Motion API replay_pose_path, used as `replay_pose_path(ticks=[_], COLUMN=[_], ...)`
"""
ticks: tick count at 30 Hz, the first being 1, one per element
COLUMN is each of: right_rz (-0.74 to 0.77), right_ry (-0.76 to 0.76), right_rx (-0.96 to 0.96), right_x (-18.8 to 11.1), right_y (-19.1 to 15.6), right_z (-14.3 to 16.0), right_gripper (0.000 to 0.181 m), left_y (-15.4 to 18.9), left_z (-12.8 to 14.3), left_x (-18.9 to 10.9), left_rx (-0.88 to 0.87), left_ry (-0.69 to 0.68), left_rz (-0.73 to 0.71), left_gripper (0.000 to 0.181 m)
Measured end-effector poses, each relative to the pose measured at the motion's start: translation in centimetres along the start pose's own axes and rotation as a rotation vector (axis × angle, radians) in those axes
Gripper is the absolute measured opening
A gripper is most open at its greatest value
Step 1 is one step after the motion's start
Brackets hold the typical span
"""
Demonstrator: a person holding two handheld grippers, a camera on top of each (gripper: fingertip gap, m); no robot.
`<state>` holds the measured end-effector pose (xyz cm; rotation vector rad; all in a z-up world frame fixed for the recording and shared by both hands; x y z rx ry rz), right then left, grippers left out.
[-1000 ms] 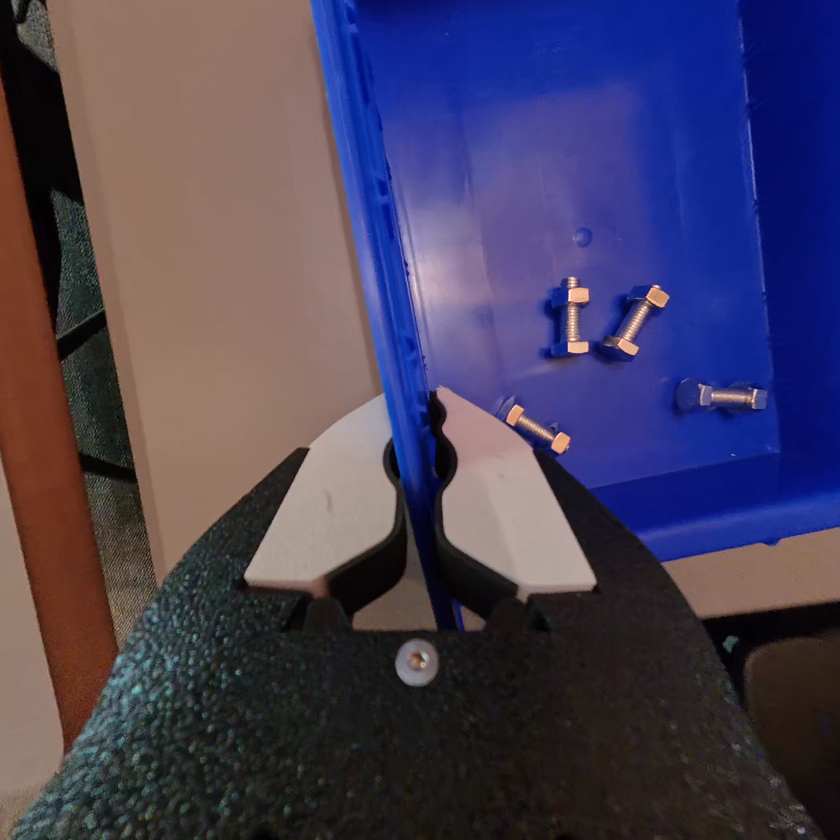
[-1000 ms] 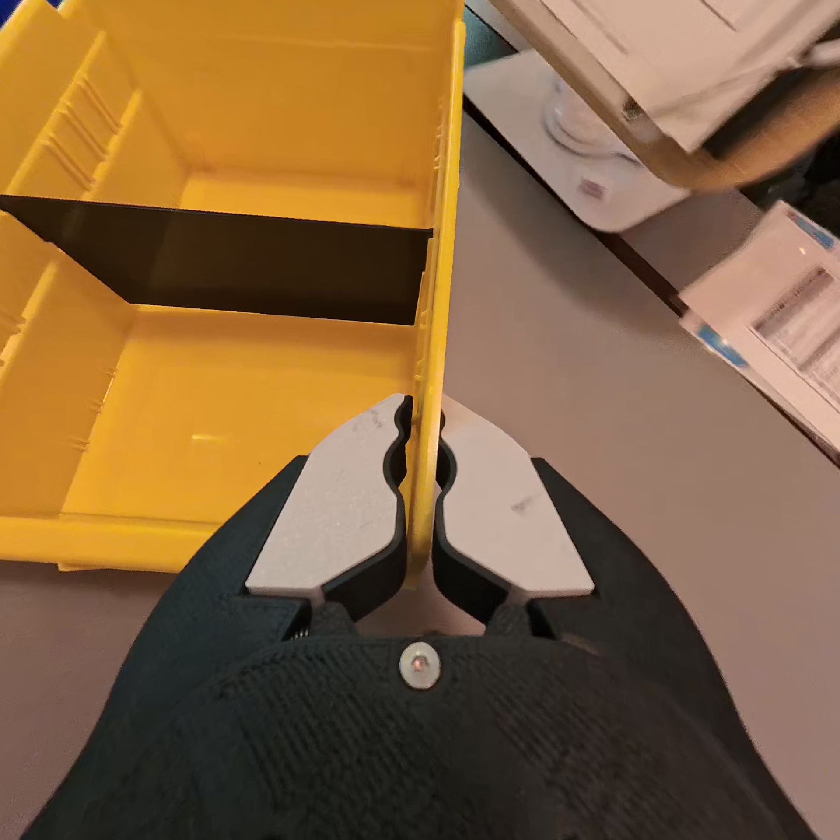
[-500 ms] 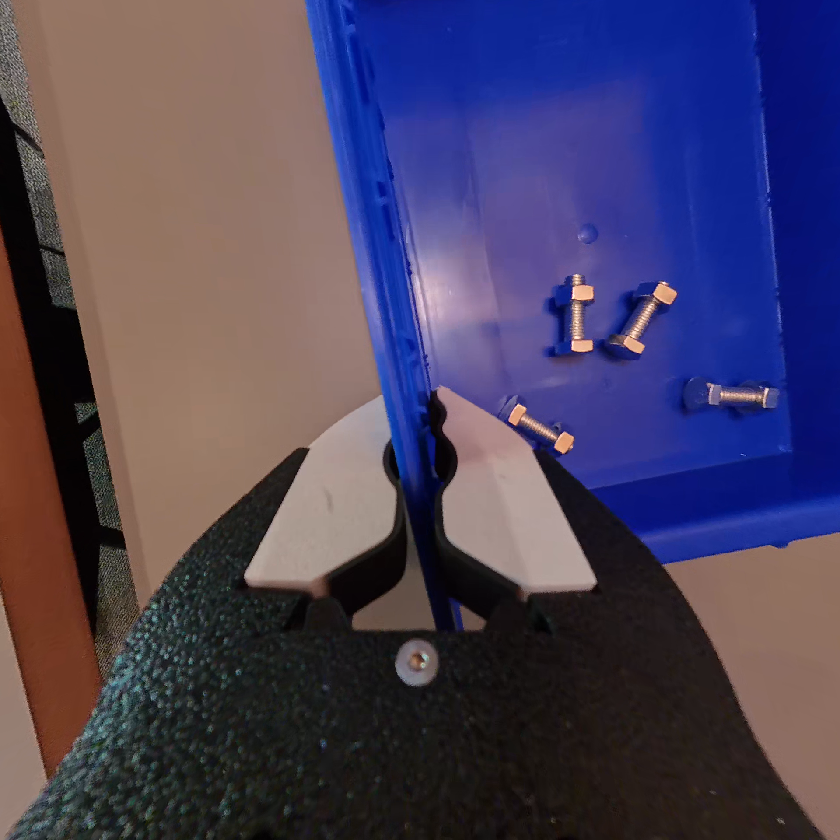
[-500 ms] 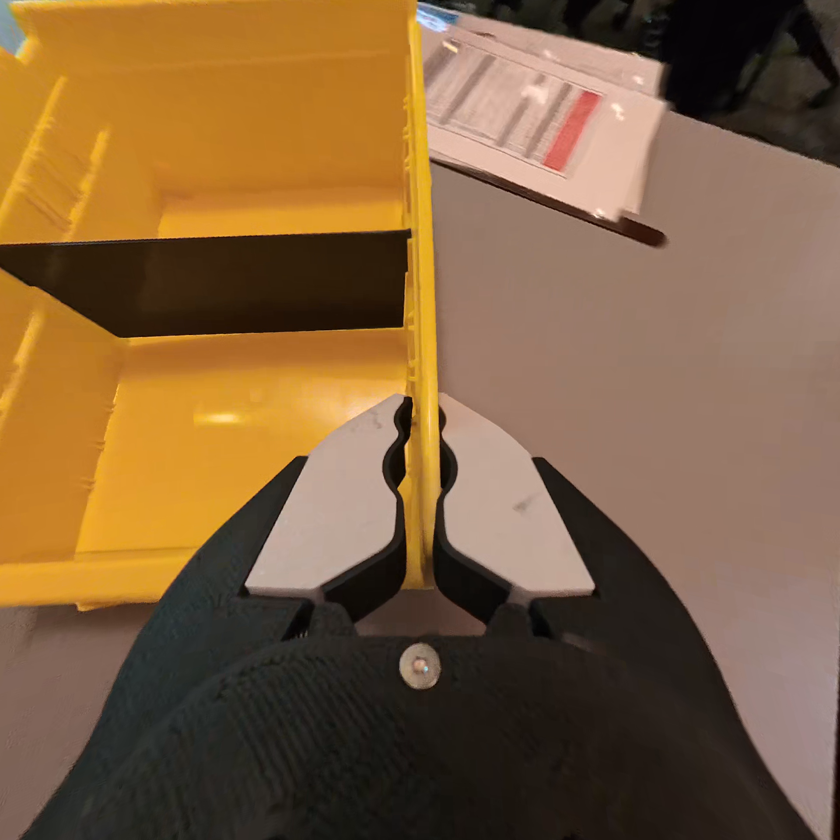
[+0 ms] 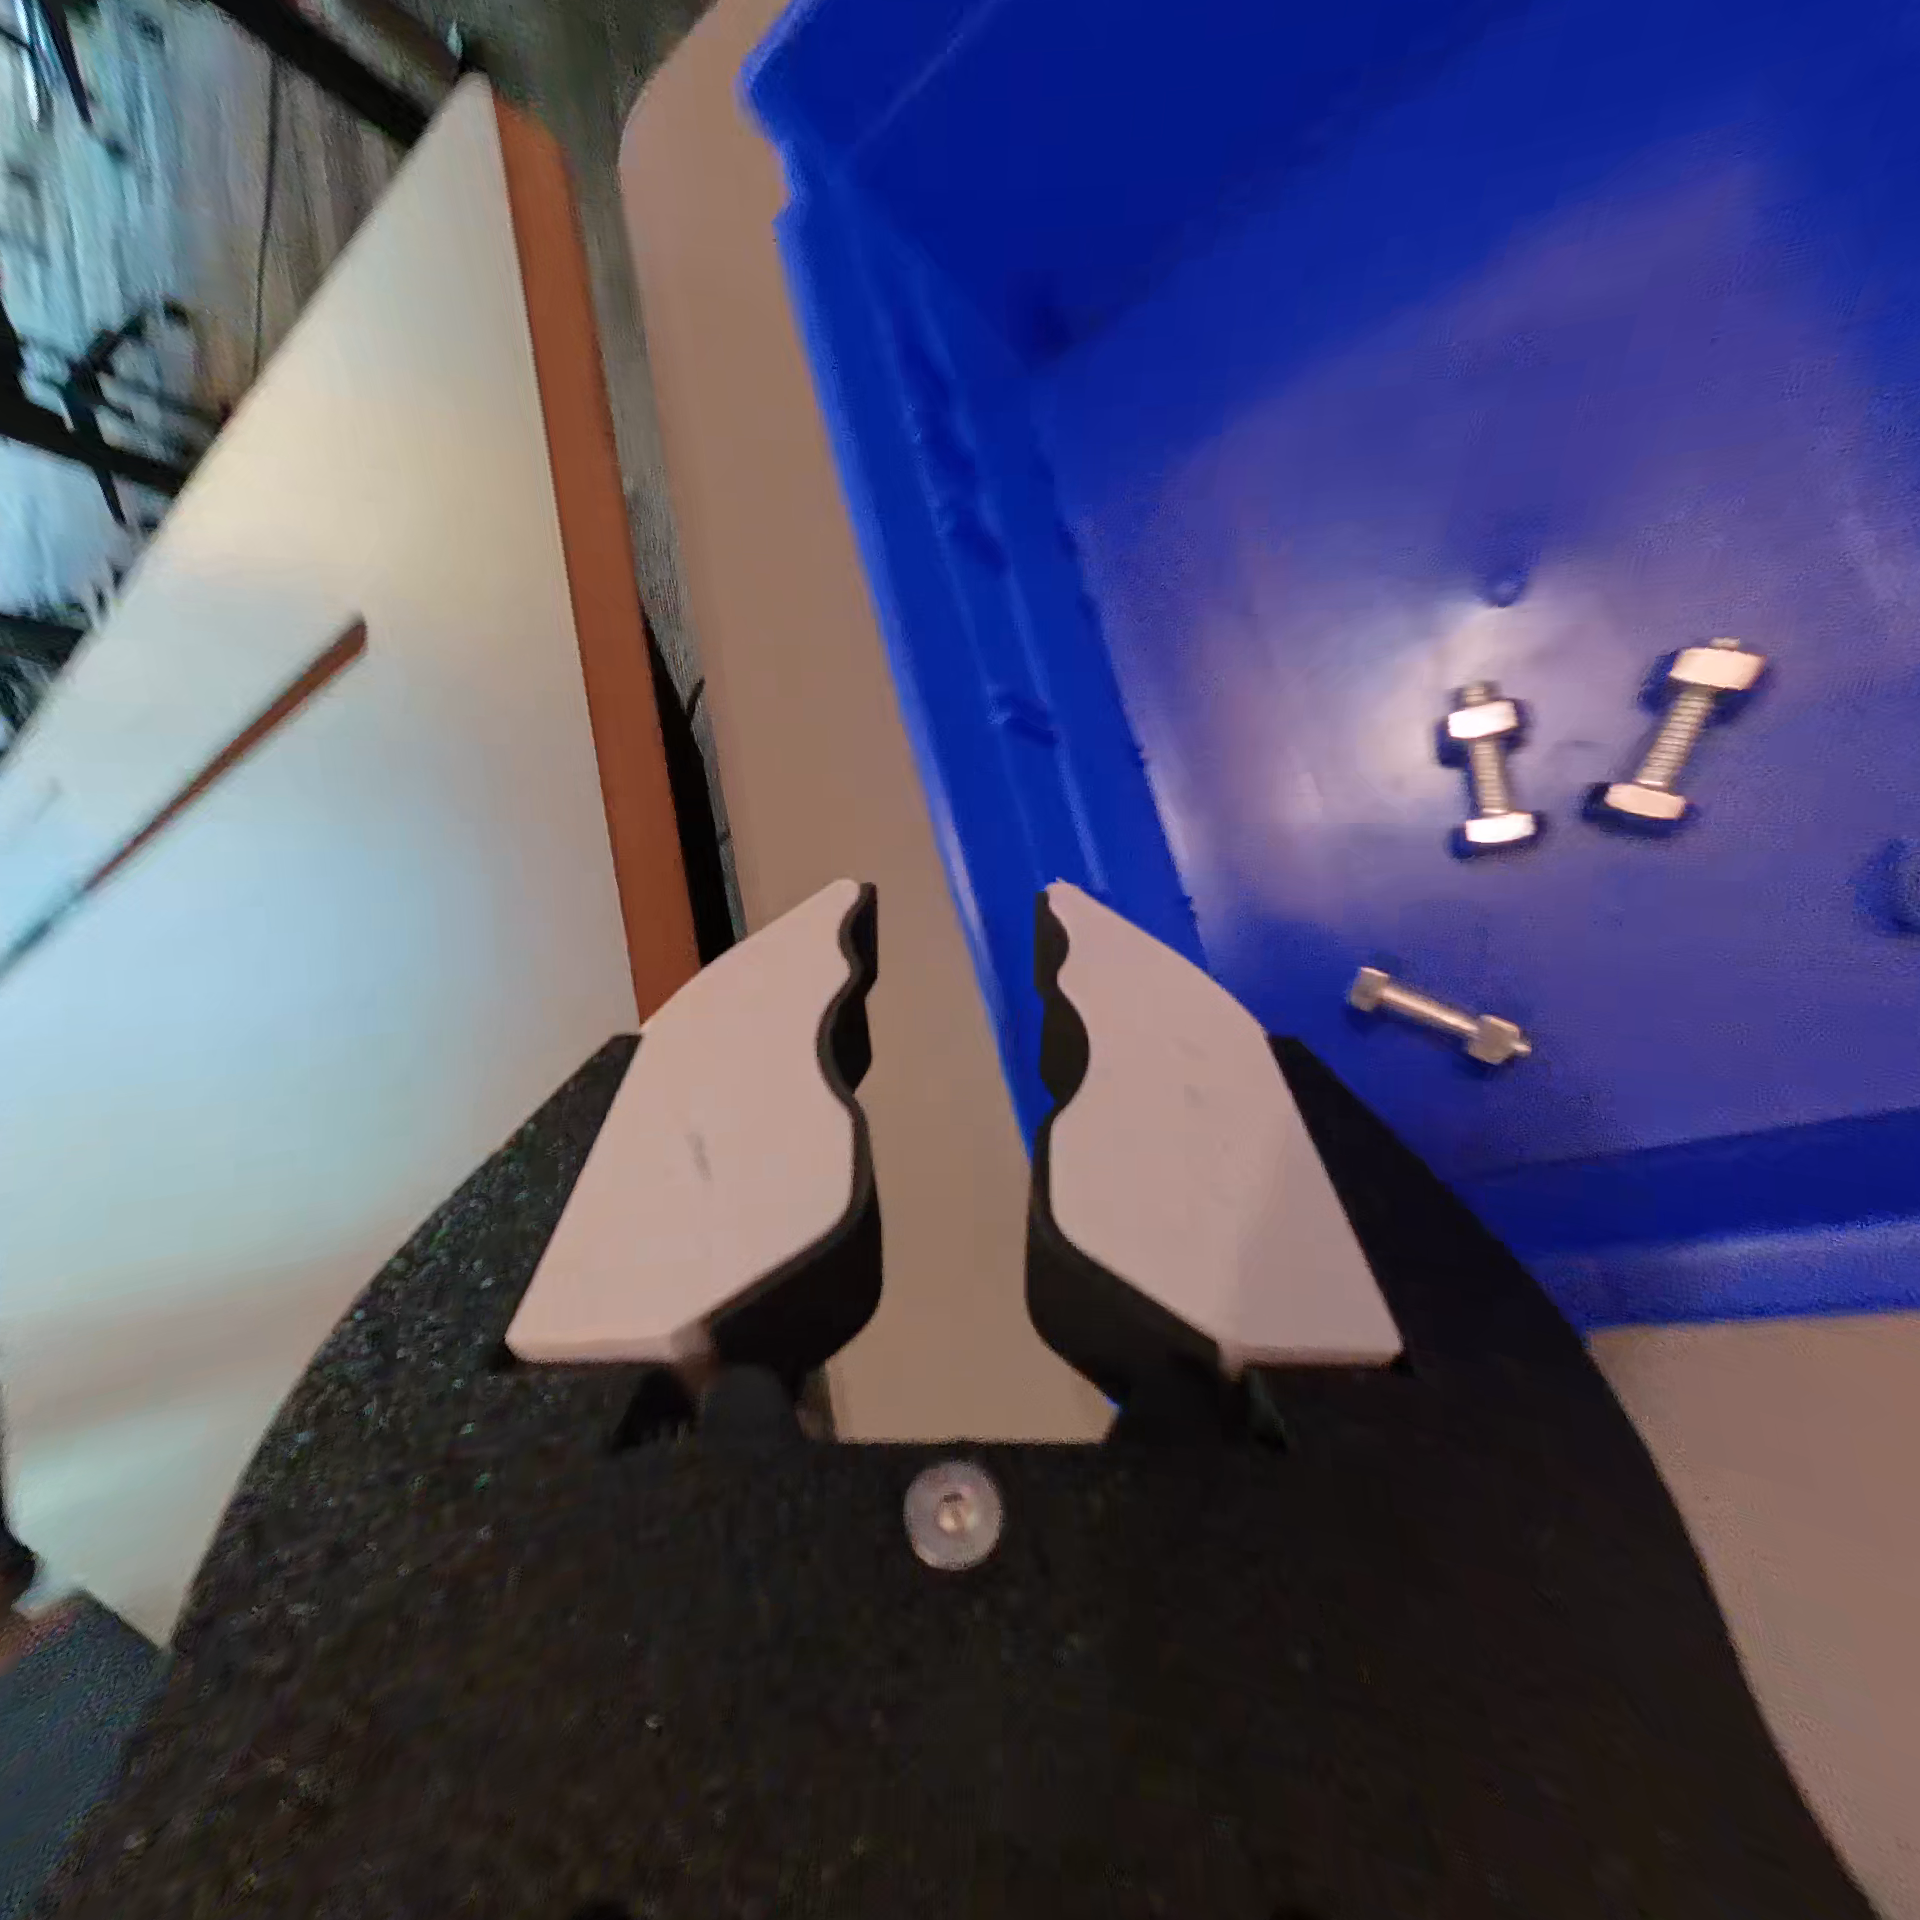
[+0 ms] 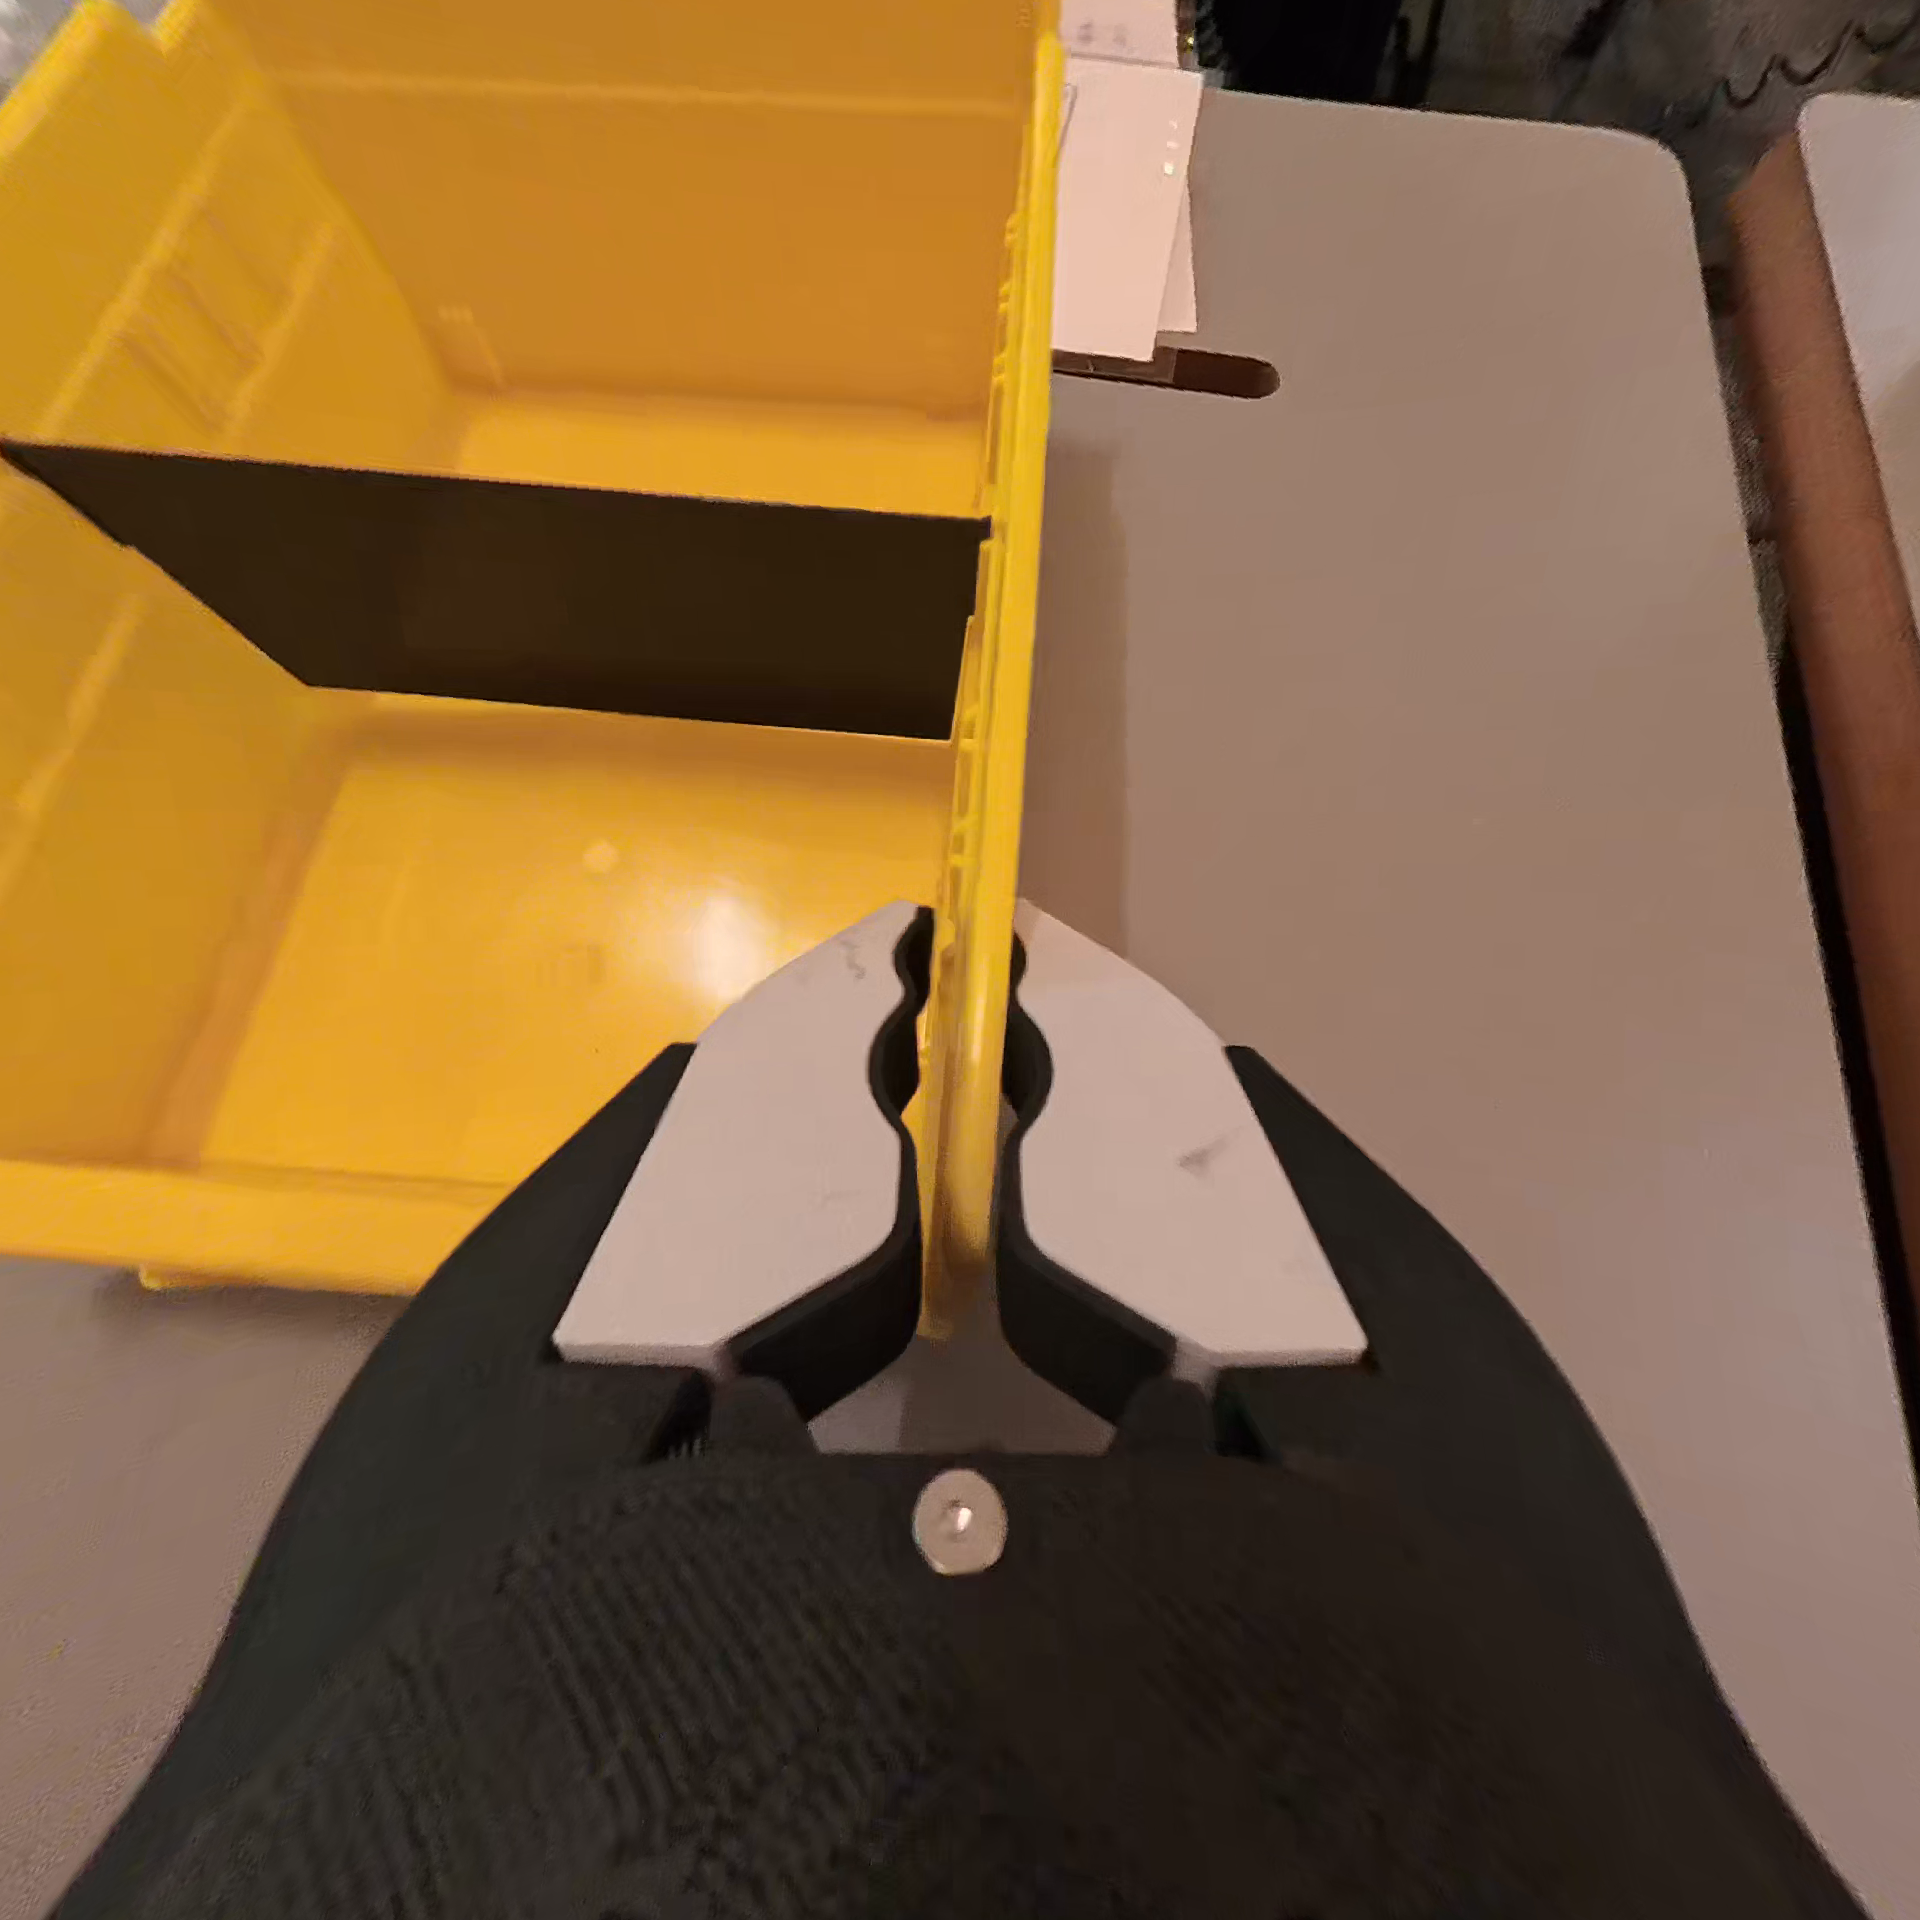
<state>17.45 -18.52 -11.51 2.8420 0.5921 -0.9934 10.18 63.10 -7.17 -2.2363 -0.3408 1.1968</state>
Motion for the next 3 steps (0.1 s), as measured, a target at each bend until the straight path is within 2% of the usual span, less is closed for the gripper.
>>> replay_pose_path(ticks=[1, 2, 3], right_rz=[0.015, 0.046, 0.086], right_ry=[0.006, 0.021, 0.052], right_rx=[-0.034, -0.058, -0.079], right_x=[-0.2, -0.5, -1.0], right_y=[-0.2, -0.3, -0.3], right_z=[-0.1, -0.3, -0.8], right_gripper=[0.025, 0.044, 0.054], left_y=[1.1, 2.7, 4.4], left_z=[-0.6, -1.2, -1.7], left_x=[-0.7, -1.3, -1.7], left_rx=[0.055, 0.096, 0.121], left_ry=[0.004, -0.001, 0.000], left_rz=[0.046, 0.131, 0.230], left_gripper=[0.029, 0.027, 0.027])
Point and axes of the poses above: each gripper's, where its closed fingertips meet, x out along the fingers, z out of its underside, y = z × x across the jaws, the point moved 4 cm from there along -x, back along the fingers, and after that the axes turned 6 degrees about -z, right-handed, at the moved point
